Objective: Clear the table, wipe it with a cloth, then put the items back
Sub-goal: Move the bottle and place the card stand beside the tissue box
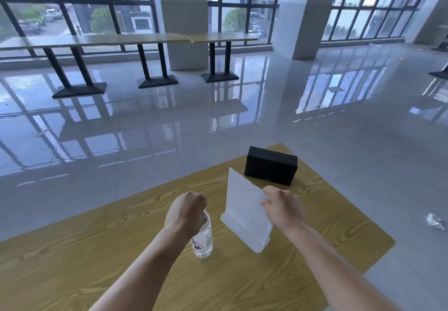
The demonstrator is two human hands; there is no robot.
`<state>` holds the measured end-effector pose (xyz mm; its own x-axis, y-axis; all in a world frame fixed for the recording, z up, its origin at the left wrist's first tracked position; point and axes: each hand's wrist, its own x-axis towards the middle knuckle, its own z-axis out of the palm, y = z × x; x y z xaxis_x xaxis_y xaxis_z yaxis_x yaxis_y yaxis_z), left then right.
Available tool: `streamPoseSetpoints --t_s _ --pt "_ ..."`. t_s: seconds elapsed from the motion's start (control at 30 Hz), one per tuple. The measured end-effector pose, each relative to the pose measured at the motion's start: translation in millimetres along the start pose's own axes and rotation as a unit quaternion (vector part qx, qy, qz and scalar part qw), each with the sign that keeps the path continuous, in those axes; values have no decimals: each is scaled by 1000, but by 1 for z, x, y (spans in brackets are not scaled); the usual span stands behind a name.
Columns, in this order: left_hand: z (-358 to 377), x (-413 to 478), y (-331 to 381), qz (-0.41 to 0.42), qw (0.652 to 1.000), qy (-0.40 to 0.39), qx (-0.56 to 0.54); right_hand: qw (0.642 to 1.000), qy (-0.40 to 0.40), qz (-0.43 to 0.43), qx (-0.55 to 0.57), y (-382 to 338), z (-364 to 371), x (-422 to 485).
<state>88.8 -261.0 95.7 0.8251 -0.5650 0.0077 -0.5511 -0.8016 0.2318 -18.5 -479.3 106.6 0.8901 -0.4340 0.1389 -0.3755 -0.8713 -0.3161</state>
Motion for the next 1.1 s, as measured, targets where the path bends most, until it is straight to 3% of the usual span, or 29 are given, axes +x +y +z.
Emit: streamPoseSetpoints --t_s 0.43,1.1 --pt "3 -12 12 -43 995 43 -76 997 -17 -65 23 18 7 18" --pt "3 -22 0 -42 996 35 -71 999 -7 -37 34 38 -1 15"
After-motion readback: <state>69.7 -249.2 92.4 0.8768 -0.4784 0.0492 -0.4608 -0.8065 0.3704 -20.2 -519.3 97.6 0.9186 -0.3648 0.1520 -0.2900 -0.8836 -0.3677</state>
